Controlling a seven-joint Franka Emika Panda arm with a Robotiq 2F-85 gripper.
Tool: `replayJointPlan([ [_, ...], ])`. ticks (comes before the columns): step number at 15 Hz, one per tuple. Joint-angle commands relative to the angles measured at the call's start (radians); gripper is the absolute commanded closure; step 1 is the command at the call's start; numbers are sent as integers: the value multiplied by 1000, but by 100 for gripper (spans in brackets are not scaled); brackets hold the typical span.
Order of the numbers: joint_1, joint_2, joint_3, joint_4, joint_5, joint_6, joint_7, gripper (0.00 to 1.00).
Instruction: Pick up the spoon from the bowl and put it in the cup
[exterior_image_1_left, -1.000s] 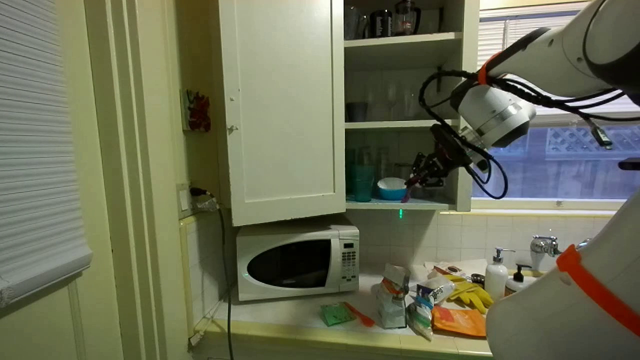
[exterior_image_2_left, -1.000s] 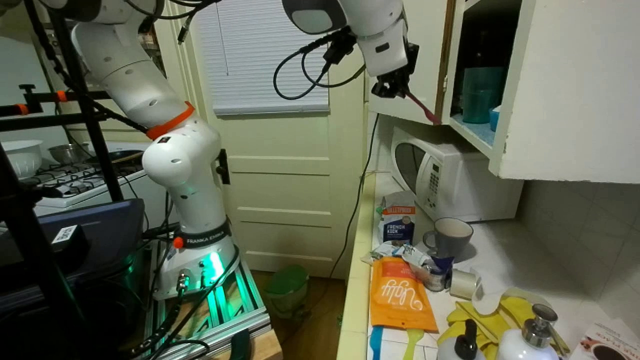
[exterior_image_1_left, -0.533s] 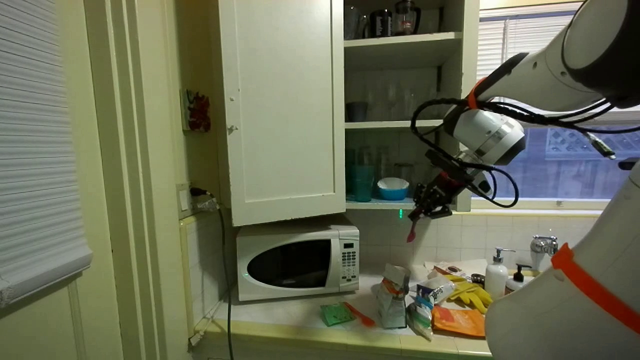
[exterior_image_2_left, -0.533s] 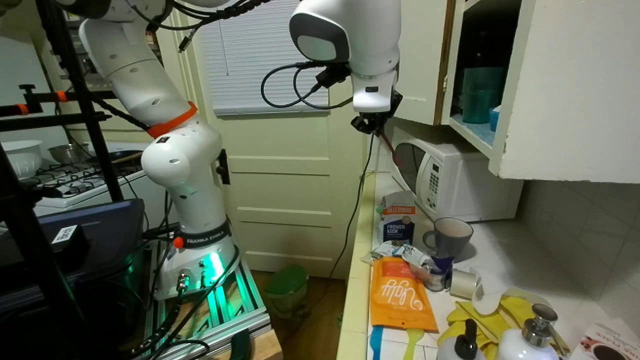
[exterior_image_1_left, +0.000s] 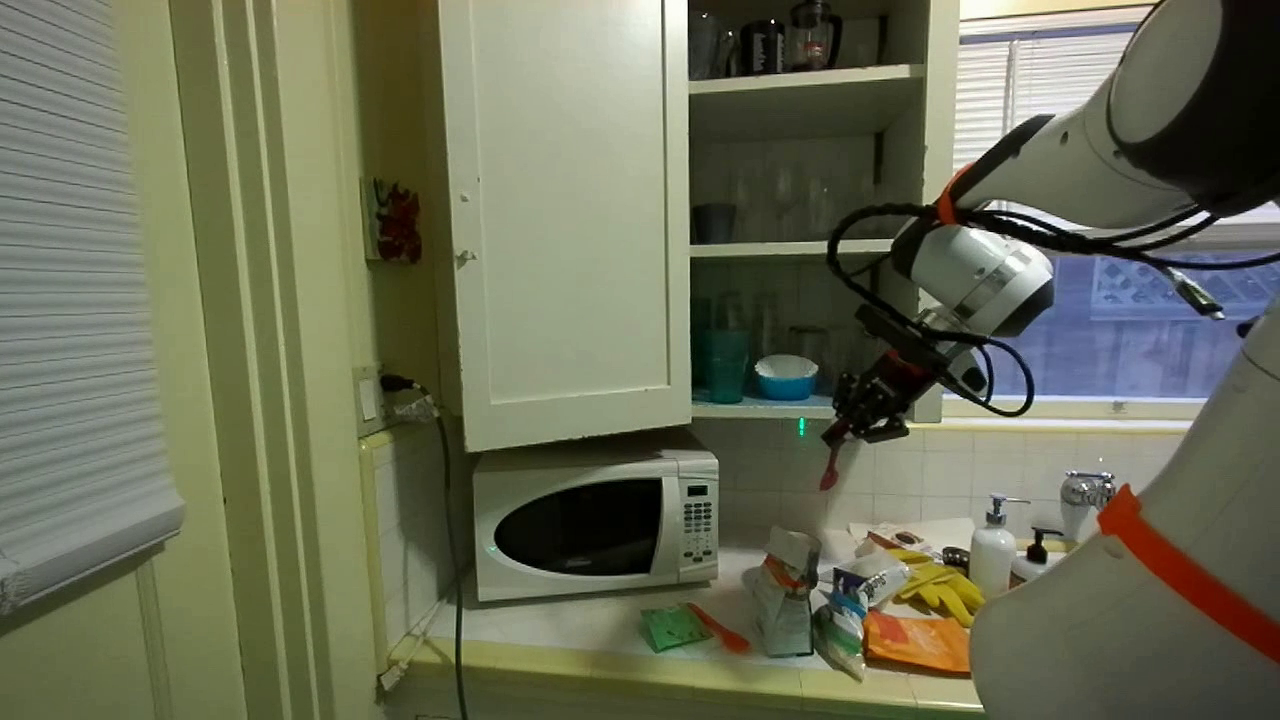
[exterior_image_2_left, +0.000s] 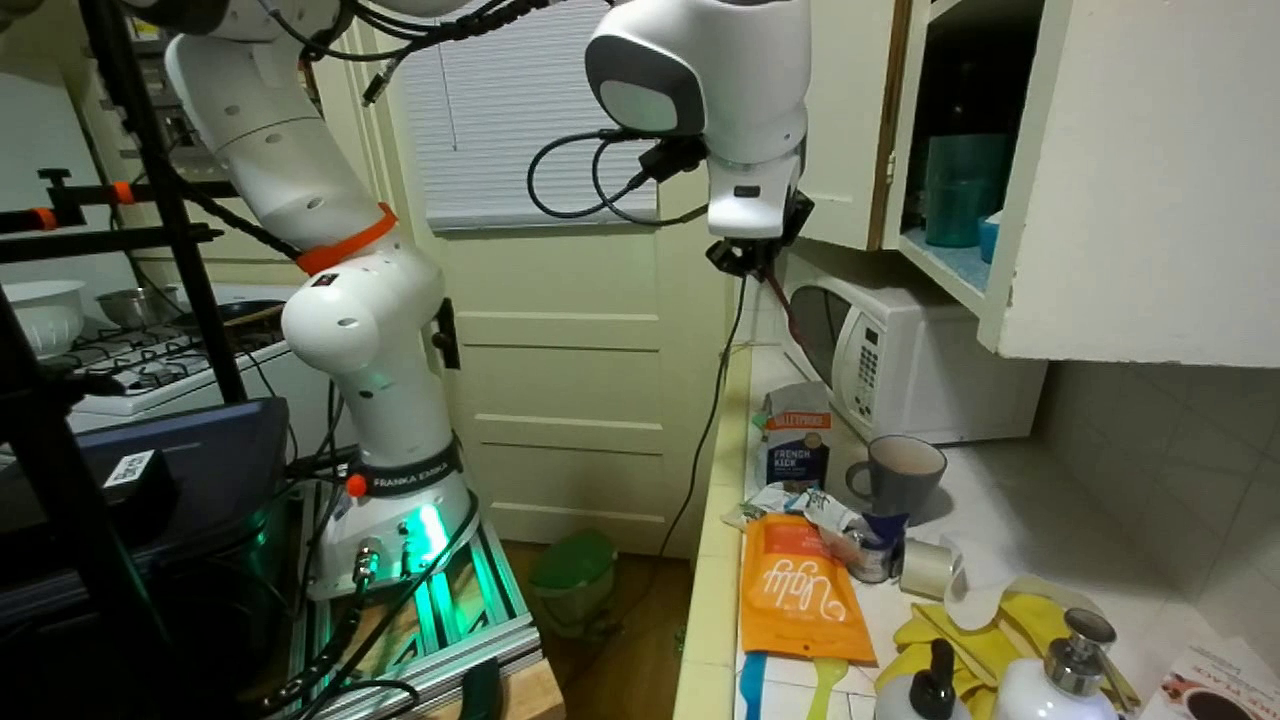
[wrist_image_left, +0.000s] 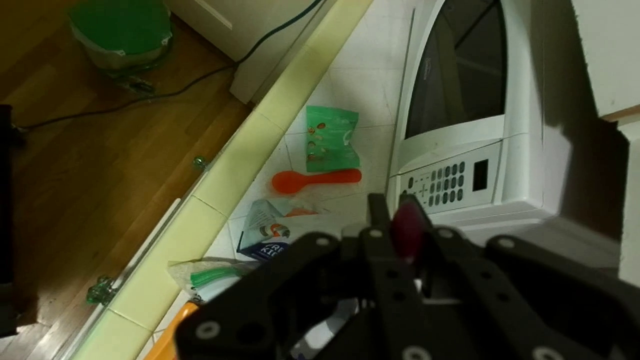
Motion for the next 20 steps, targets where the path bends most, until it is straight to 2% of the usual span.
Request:
replayJointPlan([
  [1, 11, 117, -63, 23, 75, 8, -71, 97],
  [3, 11, 184, -93, 37, 133, 7, -129, 97],
  [5, 19, 228, -95, 32, 197, 59, -199, 97],
  [9, 57, 273, -46, 6, 263, 305, -322, 97],
  [10, 64, 292, -41, 12, 252, 312, -292, 97],
  [11, 54, 266, -55, 14, 224, 266, -276, 89],
  [12, 64, 277, -47, 13, 226, 288, -277, 89],
  [13, 69, 285, -43, 13, 226, 296, -277, 97],
  [16, 77, 339, -53, 71, 306, 263, -340, 97],
  [20, 80, 406, -50, 133, 345, 249, -339, 97],
])
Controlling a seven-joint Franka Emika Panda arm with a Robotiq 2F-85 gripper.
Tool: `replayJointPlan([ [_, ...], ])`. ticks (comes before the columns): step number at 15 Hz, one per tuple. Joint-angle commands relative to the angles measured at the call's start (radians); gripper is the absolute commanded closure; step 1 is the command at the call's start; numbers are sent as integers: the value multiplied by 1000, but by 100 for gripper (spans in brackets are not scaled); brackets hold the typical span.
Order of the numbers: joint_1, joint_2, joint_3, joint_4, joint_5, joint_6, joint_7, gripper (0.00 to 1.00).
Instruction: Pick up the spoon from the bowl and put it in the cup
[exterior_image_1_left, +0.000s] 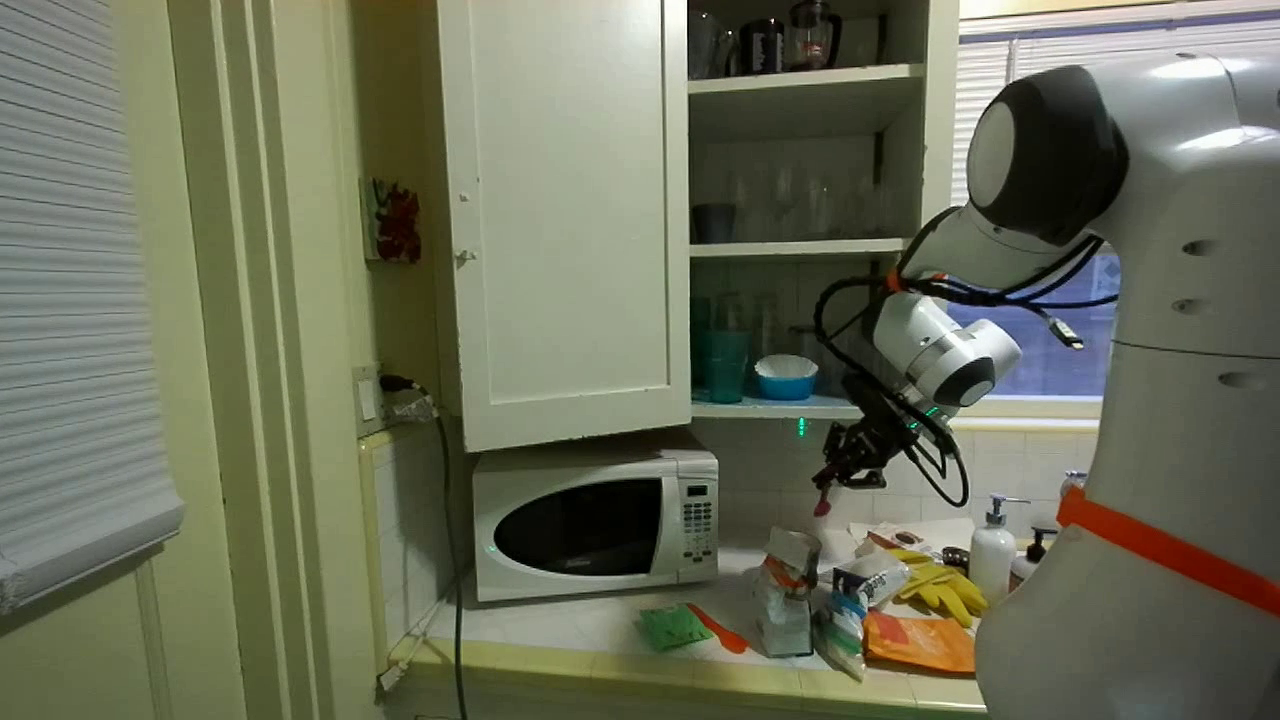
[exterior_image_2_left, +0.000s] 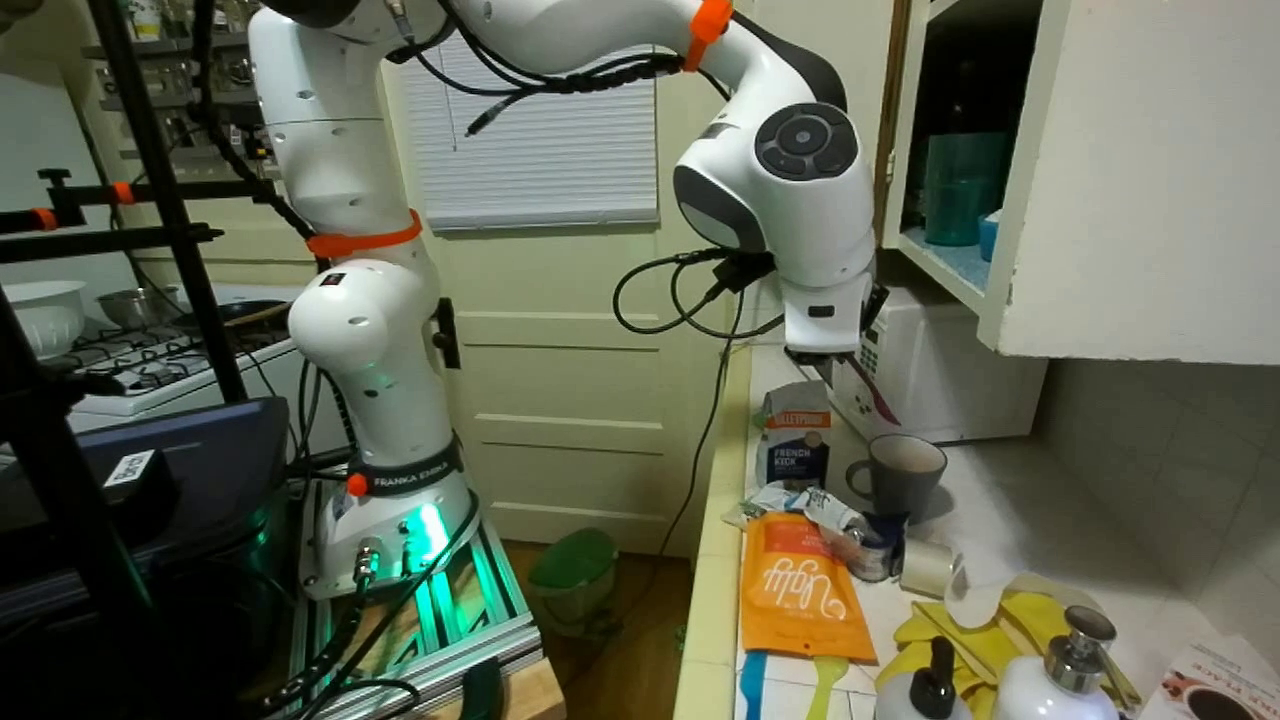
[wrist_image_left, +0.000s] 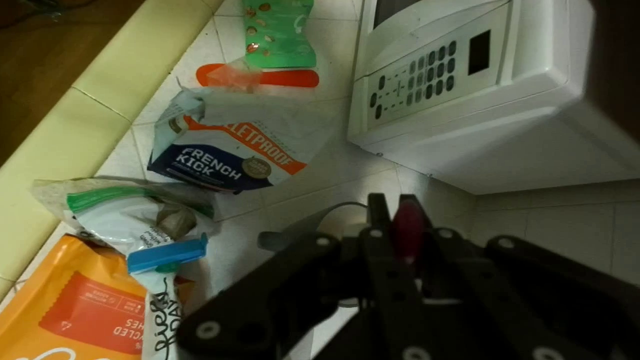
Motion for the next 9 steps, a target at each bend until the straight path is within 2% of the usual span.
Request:
replayJointPlan([
  [1, 8, 95, -9, 77, 50, -40, -24, 97],
  [9, 17, 230, 14, 158, 31, -43, -9, 97],
])
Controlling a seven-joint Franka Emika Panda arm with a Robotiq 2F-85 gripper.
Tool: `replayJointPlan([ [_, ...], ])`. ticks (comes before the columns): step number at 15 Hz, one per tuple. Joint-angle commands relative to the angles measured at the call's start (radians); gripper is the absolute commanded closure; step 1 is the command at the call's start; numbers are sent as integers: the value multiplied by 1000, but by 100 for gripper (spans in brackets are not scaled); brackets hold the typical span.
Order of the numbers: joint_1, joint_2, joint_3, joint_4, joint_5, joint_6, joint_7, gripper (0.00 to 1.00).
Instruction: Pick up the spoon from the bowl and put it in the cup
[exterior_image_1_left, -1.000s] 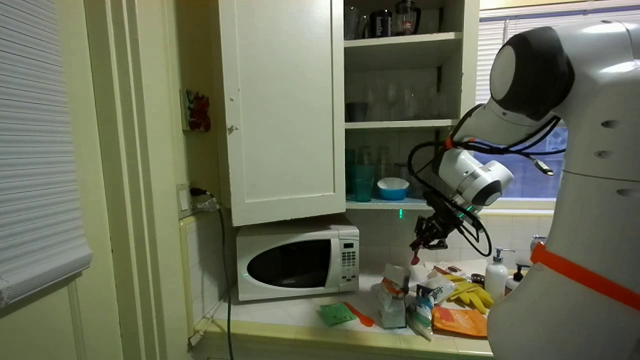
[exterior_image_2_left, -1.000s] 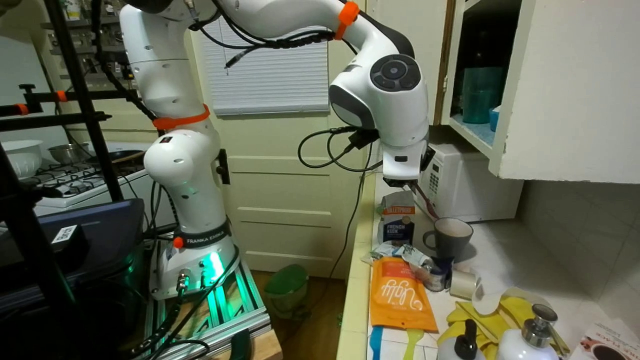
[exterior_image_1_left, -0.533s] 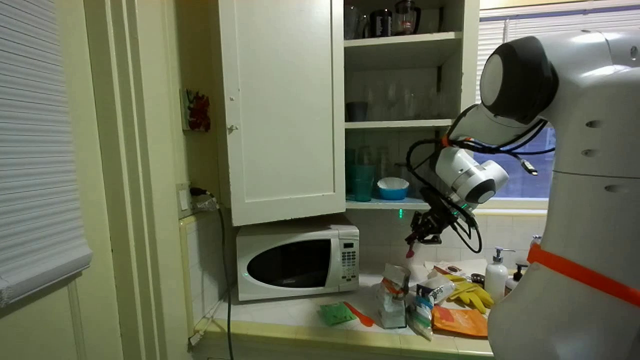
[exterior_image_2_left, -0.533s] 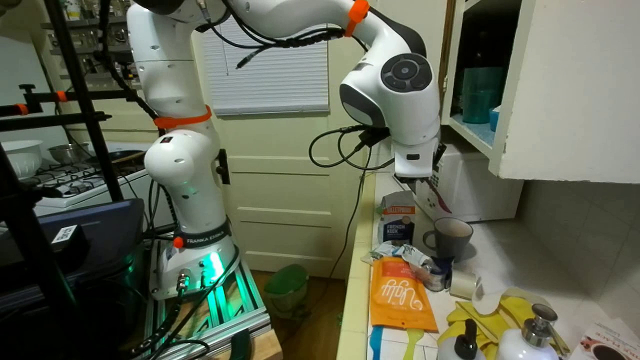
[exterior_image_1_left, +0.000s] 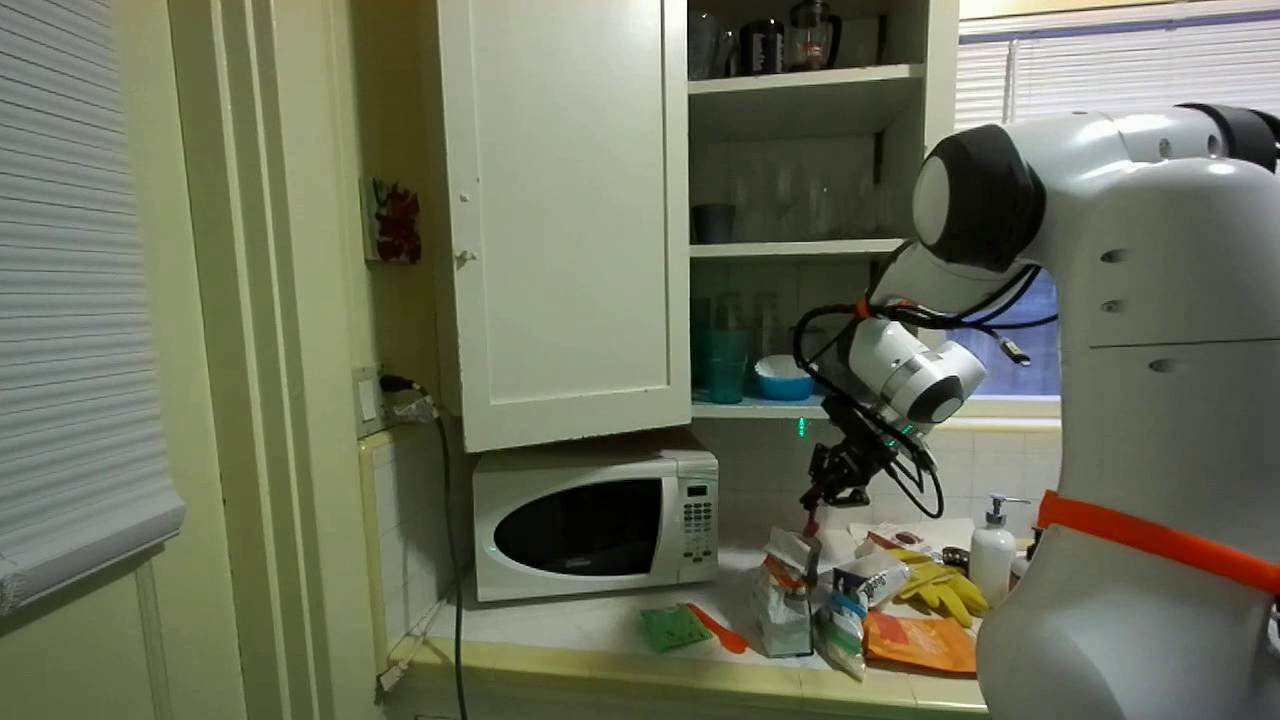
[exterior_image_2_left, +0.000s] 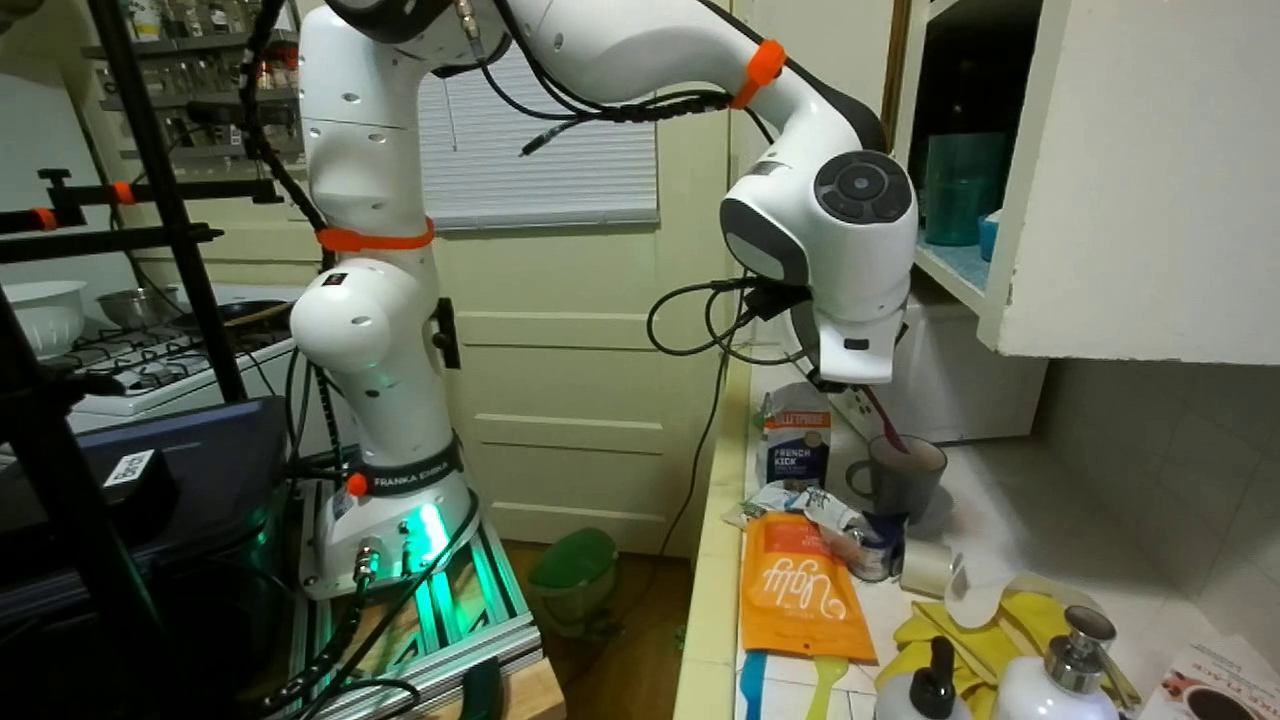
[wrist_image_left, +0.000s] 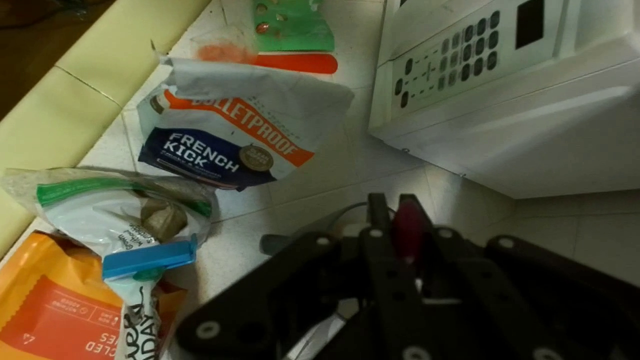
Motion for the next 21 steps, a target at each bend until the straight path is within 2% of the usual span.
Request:
replayJointPlan([
  [1, -1, 71, 1, 59, 11, -37, -4, 97],
  [3, -3, 95, 4, 80, 6, -51, 4, 97],
  [4, -2, 105, 4, 88, -7, -55, 11, 64],
  [5, -2, 111, 6, 94, -6, -59, 15, 64],
  [6, -2, 116, 6, 99, -7, -67, 16, 57],
  [13, 9, 77, 7, 80, -15, -42, -7, 5],
  [14, 10, 71, 7, 78, -15, -37, -10, 1],
  [17, 18, 47, 6, 64, -31, -33, 5, 0],
  [21, 36, -87, -3, -31, -189, -122, 126, 0],
])
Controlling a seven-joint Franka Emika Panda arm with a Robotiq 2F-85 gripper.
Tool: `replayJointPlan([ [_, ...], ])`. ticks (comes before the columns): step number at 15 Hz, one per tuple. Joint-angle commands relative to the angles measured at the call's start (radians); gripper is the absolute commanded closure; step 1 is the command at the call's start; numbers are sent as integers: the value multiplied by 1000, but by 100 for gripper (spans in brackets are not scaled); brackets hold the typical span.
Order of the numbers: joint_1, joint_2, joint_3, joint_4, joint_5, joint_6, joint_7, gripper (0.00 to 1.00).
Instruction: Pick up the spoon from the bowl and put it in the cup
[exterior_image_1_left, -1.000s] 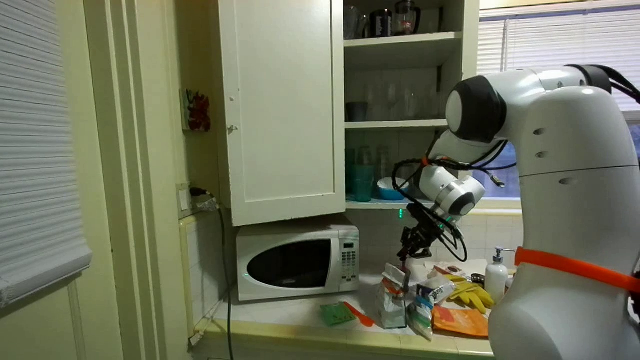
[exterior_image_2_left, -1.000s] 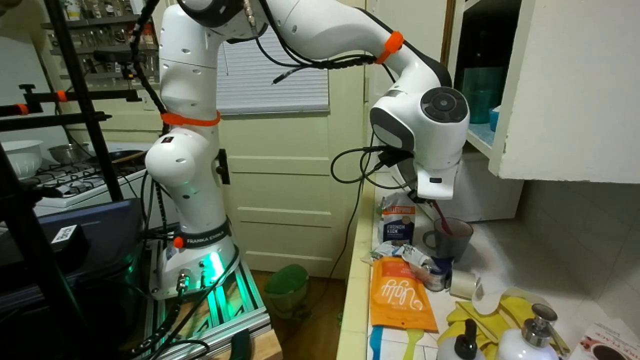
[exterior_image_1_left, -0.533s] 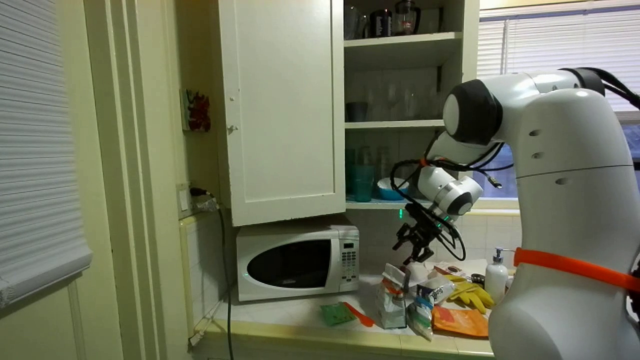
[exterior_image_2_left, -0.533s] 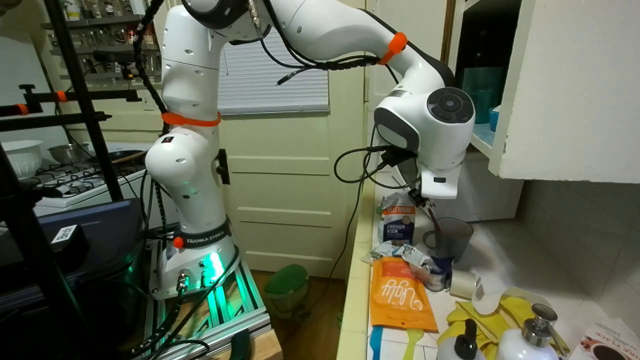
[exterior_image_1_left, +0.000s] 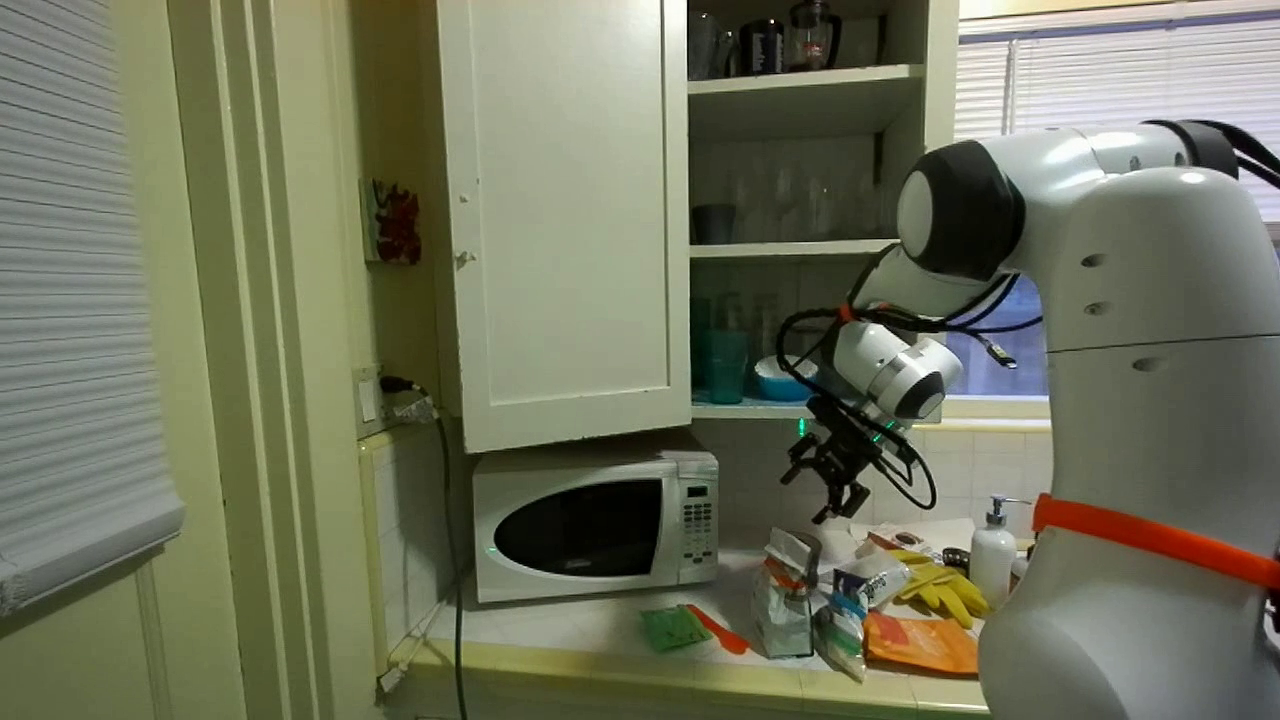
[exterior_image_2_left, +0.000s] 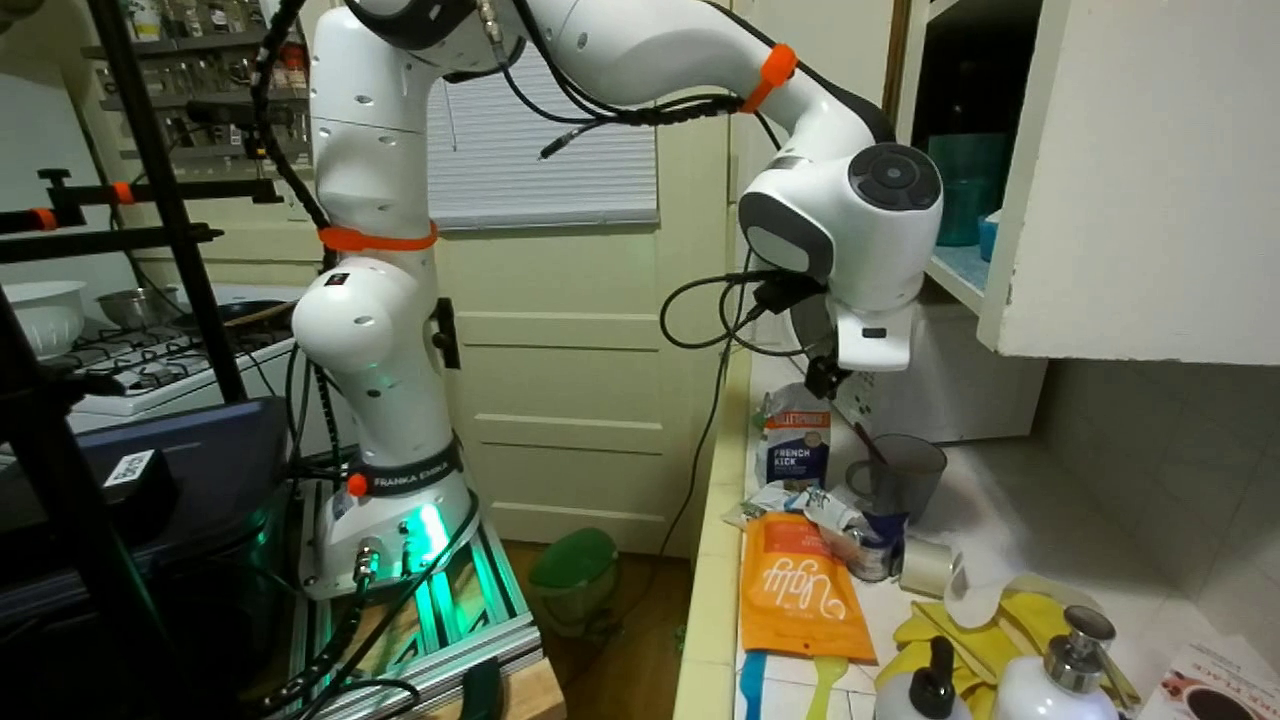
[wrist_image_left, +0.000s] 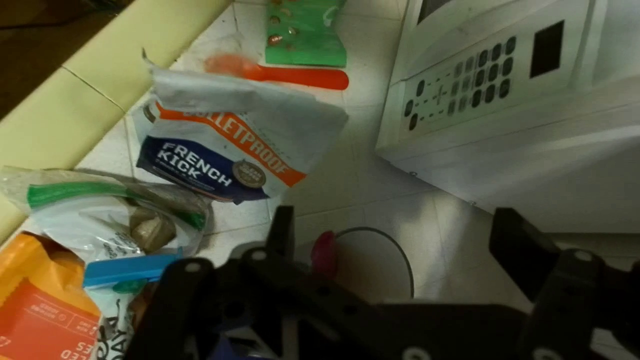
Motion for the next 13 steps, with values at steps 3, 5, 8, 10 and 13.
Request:
replayJointPlan([
  [3, 21, -245, -11, -171, -381, -152, 222, 0],
  [5, 10, -336, 2, -219, -542, -187, 240, 0],
  [8, -17, -510, 21, -297, -745, -289, 188, 0],
  [10, -33, -616, 32, -326, -826, -396, 130, 0],
  [13, -39, -588, 37, -282, -813, -443, 101, 0],
])
